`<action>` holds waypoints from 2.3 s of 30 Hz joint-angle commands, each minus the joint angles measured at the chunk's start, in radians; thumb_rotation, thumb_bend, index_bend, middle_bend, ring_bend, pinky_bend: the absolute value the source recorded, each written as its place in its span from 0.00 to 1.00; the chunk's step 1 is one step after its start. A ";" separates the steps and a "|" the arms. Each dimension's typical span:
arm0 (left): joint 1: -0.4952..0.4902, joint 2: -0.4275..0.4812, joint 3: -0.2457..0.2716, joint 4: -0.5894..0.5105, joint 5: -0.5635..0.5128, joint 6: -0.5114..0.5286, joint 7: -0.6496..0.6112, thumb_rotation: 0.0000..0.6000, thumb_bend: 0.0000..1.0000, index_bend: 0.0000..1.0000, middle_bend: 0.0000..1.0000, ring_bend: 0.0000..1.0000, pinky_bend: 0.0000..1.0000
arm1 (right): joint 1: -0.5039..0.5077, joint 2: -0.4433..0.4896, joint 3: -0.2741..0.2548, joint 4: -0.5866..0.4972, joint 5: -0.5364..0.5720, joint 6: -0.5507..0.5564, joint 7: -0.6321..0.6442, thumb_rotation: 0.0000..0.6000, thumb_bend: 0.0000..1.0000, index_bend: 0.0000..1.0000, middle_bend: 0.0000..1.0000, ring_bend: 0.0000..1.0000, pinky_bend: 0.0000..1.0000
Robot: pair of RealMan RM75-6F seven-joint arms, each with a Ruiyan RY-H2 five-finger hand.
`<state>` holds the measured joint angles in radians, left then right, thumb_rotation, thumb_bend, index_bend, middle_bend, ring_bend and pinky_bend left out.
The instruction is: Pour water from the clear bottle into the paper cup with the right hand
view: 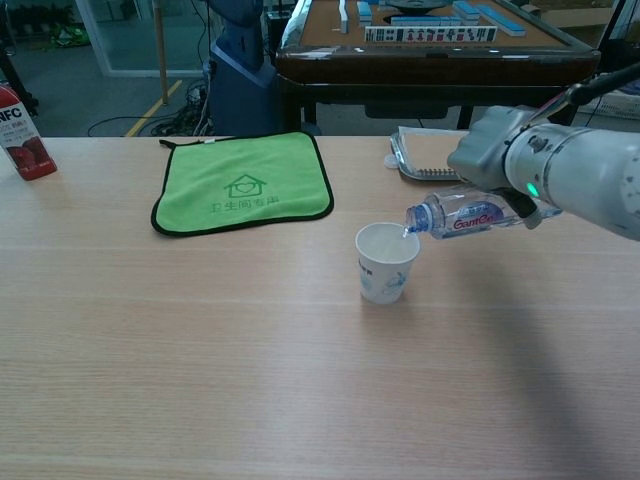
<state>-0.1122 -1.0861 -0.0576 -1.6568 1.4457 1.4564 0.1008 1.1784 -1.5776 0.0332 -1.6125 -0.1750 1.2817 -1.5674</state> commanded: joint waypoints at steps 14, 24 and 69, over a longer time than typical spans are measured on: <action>0.001 0.000 0.000 -0.001 -0.002 -0.001 0.001 1.00 0.28 0.33 0.34 0.31 0.67 | -0.115 0.036 0.031 0.017 -0.081 -0.156 0.292 1.00 0.10 0.63 0.57 0.50 0.49; 0.000 0.001 0.001 -0.002 -0.005 -0.006 0.000 1.00 0.28 0.33 0.34 0.31 0.67 | -0.200 0.060 0.027 0.056 -0.252 -0.260 0.545 1.00 0.10 0.63 0.57 0.50 0.49; -0.003 -0.021 0.003 0.030 0.007 0.000 0.011 1.00 0.28 0.34 0.34 0.31 0.67 | -0.666 -0.070 0.003 0.542 -1.148 -0.203 1.907 1.00 0.10 0.64 0.58 0.50 0.50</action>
<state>-0.1153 -1.1068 -0.0545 -1.6272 1.4532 1.4555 0.1114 0.5275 -1.6233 0.0374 -1.1043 -1.3041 1.0799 0.3055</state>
